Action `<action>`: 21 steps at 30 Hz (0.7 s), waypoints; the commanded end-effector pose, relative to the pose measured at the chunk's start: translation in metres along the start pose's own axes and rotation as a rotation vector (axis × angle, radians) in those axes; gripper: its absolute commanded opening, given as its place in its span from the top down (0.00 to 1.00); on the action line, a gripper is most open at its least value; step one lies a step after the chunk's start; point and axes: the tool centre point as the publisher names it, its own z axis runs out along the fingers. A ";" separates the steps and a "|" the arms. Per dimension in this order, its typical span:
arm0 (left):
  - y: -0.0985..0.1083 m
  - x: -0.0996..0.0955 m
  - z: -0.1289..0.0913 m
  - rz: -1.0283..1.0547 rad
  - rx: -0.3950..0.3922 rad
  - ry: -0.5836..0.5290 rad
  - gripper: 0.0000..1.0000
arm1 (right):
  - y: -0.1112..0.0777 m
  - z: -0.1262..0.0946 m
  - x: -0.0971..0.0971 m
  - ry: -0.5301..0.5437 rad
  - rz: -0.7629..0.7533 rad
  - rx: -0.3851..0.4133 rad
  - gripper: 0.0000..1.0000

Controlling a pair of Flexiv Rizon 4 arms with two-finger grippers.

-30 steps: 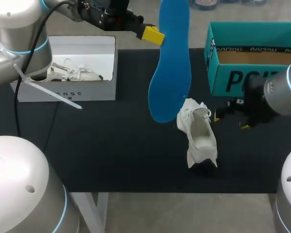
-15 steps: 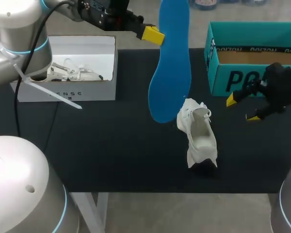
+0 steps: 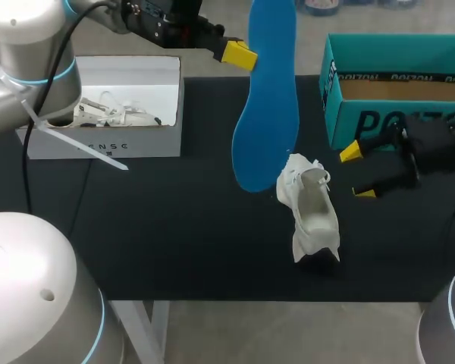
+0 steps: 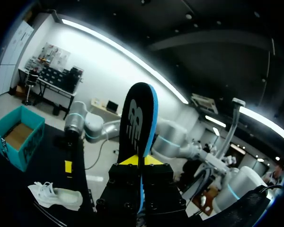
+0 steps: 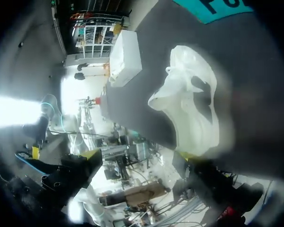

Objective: Take the shoe out of the shoebox, open the shoe tongue, remove and reinsert the insole, then place the shoe into the shoebox

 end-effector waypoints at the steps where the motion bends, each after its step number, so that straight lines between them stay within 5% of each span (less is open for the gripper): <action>1: 0.001 0.001 0.000 0.000 0.000 -0.002 1.00 | 0.011 0.008 0.010 0.308 0.057 0.299 0.00; 21: 0.001 0.001 0.000 0.000 0.000 -0.002 1.00 | 0.021 0.023 0.025 0.300 0.042 0.253 0.00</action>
